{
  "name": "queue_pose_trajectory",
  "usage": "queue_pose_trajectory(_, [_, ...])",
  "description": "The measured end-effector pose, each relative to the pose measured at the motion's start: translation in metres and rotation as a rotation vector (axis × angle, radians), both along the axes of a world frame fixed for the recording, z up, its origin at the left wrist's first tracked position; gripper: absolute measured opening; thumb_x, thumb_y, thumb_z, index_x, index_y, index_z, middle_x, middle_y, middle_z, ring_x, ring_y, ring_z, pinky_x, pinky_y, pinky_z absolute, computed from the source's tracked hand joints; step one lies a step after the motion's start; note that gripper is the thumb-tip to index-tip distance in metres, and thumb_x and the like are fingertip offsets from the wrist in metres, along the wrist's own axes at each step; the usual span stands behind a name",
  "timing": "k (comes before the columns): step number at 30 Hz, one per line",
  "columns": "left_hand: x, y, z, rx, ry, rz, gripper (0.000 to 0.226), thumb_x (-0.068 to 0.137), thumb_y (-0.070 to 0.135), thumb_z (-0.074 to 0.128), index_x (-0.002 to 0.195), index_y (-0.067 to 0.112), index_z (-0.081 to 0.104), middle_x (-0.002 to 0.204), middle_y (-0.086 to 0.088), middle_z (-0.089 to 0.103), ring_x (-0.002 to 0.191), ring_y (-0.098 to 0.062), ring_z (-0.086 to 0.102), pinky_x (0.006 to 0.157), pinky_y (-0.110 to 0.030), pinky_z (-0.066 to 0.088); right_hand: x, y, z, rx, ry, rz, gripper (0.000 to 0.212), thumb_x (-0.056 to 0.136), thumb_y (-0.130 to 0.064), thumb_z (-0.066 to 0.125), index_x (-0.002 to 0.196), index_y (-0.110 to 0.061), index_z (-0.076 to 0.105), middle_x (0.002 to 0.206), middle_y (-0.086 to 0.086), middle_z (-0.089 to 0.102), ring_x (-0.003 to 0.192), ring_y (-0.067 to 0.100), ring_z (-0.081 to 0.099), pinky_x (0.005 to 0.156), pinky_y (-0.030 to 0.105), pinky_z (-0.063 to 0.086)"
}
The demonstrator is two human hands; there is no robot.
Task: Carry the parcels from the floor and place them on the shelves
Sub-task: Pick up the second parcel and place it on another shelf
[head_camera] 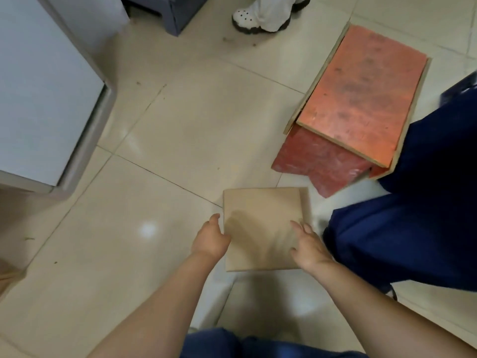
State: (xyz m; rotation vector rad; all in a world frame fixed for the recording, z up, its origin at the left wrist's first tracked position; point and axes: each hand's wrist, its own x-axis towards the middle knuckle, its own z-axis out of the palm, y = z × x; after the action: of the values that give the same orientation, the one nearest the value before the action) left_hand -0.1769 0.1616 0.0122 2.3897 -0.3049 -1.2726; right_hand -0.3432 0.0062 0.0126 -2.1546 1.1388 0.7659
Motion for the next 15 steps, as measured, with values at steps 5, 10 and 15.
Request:
queue_pose_trajectory(5, [0.001, -0.015, -0.052, 0.041, 0.086, 0.022, 0.057, 0.079, 0.014, 0.044, 0.135, 0.012, 0.032, 0.127, -0.015, 0.050, 0.104, -0.036, 0.057, 0.090, -0.045, 0.049, 0.015, -0.016, -0.051, -0.003, 0.021, -0.144, 0.082, 0.086, -0.013, 0.052, 0.148, -0.012, -0.002, 0.156, 0.010, 0.008, 0.137, 0.032, 0.027, 0.110, 0.038, 0.031])
queue_pose_trajectory(10, [0.002, -0.011, -0.064, -0.055, 0.281, 0.138, 0.056, 0.072, 0.010, 0.047, 0.127, 0.009, 0.042, 0.122, -0.015, 0.056, 0.110, -0.033, 0.054, 0.095, -0.043, 0.047, 0.025, -0.019, -0.068, 0.077, 0.030, -0.361, 0.090, 0.083, -0.017, 0.058, 0.147, -0.013, -0.005, 0.149, 0.015, 0.024, 0.126, 0.035, 0.043, 0.100, 0.035, 0.041])
queue_pose_trajectory(15, [0.010, 0.005, -0.041, -0.166, 0.398, 0.312, 0.055, 0.073, 0.002, 0.045, 0.126, 0.015, 0.044, 0.118, -0.010, 0.057, 0.104, -0.027, 0.055, 0.085, -0.036, 0.049, 0.037, -0.006, -0.046, 0.128, 0.047, -0.526, 0.091, 0.083, -0.016, 0.058, 0.148, -0.015, -0.006, 0.149, 0.013, 0.029, 0.125, 0.034, 0.044, 0.097, 0.032, 0.040])
